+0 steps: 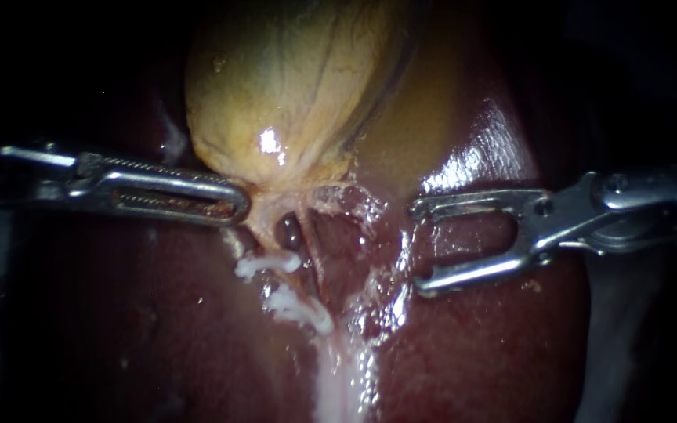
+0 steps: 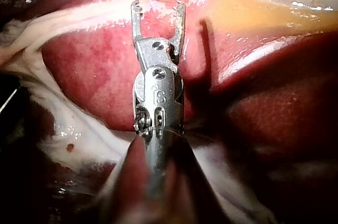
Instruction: Going back third clip left tube
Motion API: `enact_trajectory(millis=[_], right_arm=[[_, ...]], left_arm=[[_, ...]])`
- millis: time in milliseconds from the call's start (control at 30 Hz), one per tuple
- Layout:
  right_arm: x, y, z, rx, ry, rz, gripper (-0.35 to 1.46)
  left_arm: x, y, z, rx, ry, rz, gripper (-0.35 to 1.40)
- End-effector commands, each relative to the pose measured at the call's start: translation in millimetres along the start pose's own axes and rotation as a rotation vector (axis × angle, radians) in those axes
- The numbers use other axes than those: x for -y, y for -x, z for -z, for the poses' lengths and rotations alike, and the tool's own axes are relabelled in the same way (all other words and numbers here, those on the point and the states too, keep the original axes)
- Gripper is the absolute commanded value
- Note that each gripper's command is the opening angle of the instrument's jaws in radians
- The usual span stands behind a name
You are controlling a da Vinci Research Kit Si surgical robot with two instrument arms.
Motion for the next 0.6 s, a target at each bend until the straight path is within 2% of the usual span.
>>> enact_trajectory(millis=[33,300,600], right_arm=[[0.1,0.0,-0.1,0.0,-0.001,0.0,0.49],[0.3,0.1,0.1,0.0,-0.003,0.001,0.49],[0.6,0.1,0.3,0.0,-0.005,0.001,0.49]], left_arm=[[0.1,0.0,-0.2,-0.001,-0.002,-0.001,-0.35],[1.6,0.8,-2.5,-0.007,-0.015,-0.007,-0.35],[2.1,0.6,-5.7,-0.002,-0.006,-0.008,-0.35]])
